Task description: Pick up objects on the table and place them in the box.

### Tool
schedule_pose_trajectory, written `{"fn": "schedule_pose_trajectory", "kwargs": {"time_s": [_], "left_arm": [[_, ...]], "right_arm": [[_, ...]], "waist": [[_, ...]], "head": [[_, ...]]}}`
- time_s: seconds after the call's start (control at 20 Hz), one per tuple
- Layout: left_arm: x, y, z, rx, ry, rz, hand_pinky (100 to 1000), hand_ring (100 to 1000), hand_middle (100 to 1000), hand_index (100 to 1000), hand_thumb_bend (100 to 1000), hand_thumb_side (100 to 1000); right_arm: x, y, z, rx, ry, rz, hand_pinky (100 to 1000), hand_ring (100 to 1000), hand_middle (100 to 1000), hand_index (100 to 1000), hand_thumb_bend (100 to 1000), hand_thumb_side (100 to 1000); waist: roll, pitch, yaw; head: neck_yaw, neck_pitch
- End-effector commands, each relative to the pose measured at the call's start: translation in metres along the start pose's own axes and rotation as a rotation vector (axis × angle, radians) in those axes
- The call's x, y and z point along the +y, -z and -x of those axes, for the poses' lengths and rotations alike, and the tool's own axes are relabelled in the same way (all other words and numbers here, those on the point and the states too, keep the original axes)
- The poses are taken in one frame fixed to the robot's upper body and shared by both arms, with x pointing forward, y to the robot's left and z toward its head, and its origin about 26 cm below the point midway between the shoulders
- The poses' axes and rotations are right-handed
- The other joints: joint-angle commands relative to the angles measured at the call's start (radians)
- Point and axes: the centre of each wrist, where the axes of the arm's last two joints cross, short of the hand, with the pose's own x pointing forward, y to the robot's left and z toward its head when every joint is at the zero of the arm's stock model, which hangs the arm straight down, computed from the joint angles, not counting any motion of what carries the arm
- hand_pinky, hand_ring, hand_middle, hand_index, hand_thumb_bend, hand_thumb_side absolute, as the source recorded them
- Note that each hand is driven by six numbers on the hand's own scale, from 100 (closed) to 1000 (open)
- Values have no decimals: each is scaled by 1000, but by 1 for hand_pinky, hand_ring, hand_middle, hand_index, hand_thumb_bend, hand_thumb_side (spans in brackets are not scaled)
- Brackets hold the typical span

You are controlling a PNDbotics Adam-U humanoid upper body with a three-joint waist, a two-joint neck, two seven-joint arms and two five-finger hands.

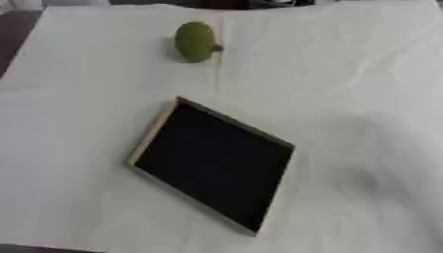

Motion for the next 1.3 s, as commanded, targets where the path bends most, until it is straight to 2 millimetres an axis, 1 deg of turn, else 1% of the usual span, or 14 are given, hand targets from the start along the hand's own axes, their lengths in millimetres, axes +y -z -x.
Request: {"fn": "schedule_pose_trajectory", "kwargs": {"time_s": [0.05, 0.15, 0.2, 0.25, 0.6, 0.65, 0.7, 0.75, 0.85, 1.05, 1.15, 1.3], "left_arm": [[15, 4, 2, 8, 95, 71, 905, 797, 912, 902, 100, 330], [12, 6, 7, 15, 127, 119, 907, 810, 919, 915, 100, 300], [11, 6, 9, 15, 142, 141, 907, 810, 919, 915, 100, 300], [10, 6, 11, 16, 161, 171, 909, 816, 913, 920, 100, 273], [-3, 5, 30, 63, 245, 358, 920, 838, 920, 942, 100, 249], [-4, 4, 32, 69, 253, 370, 922, 845, 935, 952, 100, 247], [-5, 4, 33, 74, 263, 378, 922, 849, 943, 960, 100, 248], [-6, 3, 34, 75, 274, 380, 919, 847, 944, 967, 100, 217], [-9, 2, 34, 78, 291, 389, 916, 843, 937, 965, 100, 190], [-15, 2, 36, 91, 300, 415, 927, 844, 932, 946, 110, 172], [-18, 6, 35, 85, 300, 429, 936, 850, 932, 943, 146, 176], [-23, 16, 32, 60, 299, 448, 939, 853, 935, 946, 144, 174]], "right_arm": [[-3, 8, -4, -31, -3, -24, 738, 725, 598, 723, 100, 548], [-3, 7, -4, -30, -1, -26, 738, 725, 598, 724, 100, 549], [-2, 7, -4, -29, -1, -27, 738, 725, 598, 724, 100, 549], [-2, 7, -4, -29, 0, -29, 738, 725, 597, 724, 100, 551], [-1, 7, -4, -24, 5, -34, 738, 726, 597, 724, 100, 553], [-1, 7, -4, -23, 6, -34, 738, 726, 596, 725, 100, 554], [-1, 7, -4, -23, 6, -34, 738, 726, 596, 725, 100, 554], [-2, 7, -4, -22, 5, -34, 738, 726, 596, 725, 100, 555], [-2, 6, -4, -20, 4, -31, 738, 726, 596, 725, 100, 558], [-2, 6, -4, -18, 6, -30, 738, 726, 596, 725, 100, 560], [-1, 6, -4, -17, 8, -30, 738, 726, 596, 725, 100, 561], [-1, 6, -4, -14, 12, -31, 738, 727, 596, 725, 100, 564]], "waist": [[-2, -23, -1], [-2, -22, -2], [-3, -22, -2], [-2, -21, -3], [-1, -24, -7], [-1, -24, -8], [-1, -25, -8], [0, -25, -9], [1, -25, -10], [2, -26, -12], [2, -27, -12], [2, -28, -14]], "head": [[-10, -9], [-10, -9], [-10, -9], [-7, -8], [-2, -11], [-1, -11], [-1, -11], [-1, -11], [-2, -12], [-1, -13], [2, -14], [7, -13]]}}
